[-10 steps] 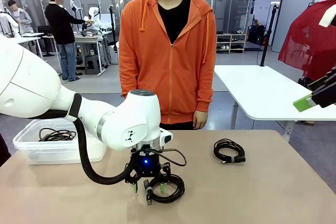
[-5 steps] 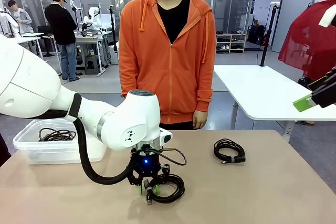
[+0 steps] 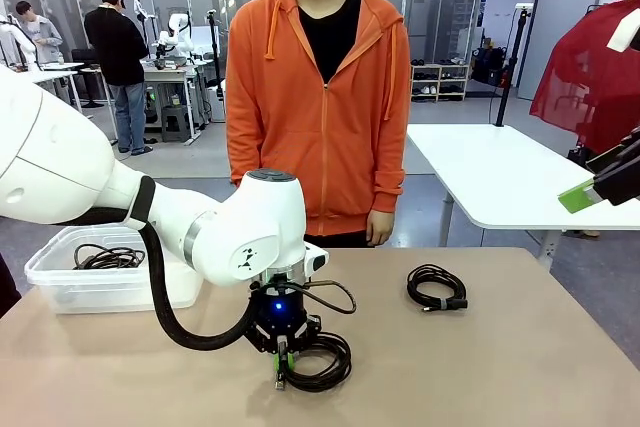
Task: Organize and store the cables.
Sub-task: Place the USB Extension Cable into the Organizing box.
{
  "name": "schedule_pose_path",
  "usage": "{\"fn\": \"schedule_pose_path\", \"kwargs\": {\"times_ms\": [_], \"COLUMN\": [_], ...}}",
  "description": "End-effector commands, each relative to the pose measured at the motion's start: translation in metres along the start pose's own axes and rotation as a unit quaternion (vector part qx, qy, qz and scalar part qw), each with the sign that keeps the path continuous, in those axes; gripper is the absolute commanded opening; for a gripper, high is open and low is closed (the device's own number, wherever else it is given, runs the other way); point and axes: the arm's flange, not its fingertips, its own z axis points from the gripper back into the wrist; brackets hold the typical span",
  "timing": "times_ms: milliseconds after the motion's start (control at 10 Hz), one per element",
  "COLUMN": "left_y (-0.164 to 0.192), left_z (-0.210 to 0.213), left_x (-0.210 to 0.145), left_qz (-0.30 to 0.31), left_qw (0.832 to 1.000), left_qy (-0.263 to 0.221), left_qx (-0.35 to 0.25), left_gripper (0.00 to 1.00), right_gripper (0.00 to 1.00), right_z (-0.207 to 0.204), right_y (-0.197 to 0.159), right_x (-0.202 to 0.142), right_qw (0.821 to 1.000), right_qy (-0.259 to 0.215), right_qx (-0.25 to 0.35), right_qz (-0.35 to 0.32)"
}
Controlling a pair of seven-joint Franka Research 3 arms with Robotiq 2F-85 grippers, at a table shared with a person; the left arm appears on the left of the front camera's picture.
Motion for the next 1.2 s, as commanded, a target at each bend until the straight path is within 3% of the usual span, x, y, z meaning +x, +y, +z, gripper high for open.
{"fn": "schedule_pose_path", "kwargs": {"times_ms": [0, 200, 600, 700, 1000, 1100], "left_y": [0.002, 0.003, 0.003, 0.004, 0.004, -0.002], "left_z": [0.001, 0.016, 0.119, 0.135, 0.148, 0.146], "left_x": [-0.007, -0.014, -0.055, -0.057, -0.047, -0.042], "left_qz": [0.006, -0.007, -0.038, -0.056, -0.075, -0.082], "left_qw": [1.000, 0.999, 0.993, 0.993, 0.991, 0.989], "left_qy": [-0.022, -0.034, -0.108, -0.099, -0.107, -0.119], "left_qx": [0.004, 0.007, 0.029, 0.035, 0.010, 0.033], "left_gripper": [0.00, 0.06, 0.06, 0.06, 0.06, 0.06], "right_gripper": [1.00, 1.00, 1.00, 1.00, 1.00, 1.00], "right_z": [0.001, 0.001, 0.001, 0.001, 0.001, 0.001], "right_y": [0.000, 0.000, 0.000, 0.000, 0.000, 0.000], "right_x": [-0.003, -0.003, -0.003, -0.003, -0.003, -0.003], "right_qw": [1.000, 1.000, 1.000, 1.000, 1.000, 1.000], "right_qy": [0.006, 0.006, 0.006, 0.006, 0.006, 0.006], "right_qx": [-0.003, -0.003, -0.003, -0.003, -0.003, -0.003], "right_qz": [-0.003, -0.003, -0.003, -0.003, -0.003, -0.003]}}
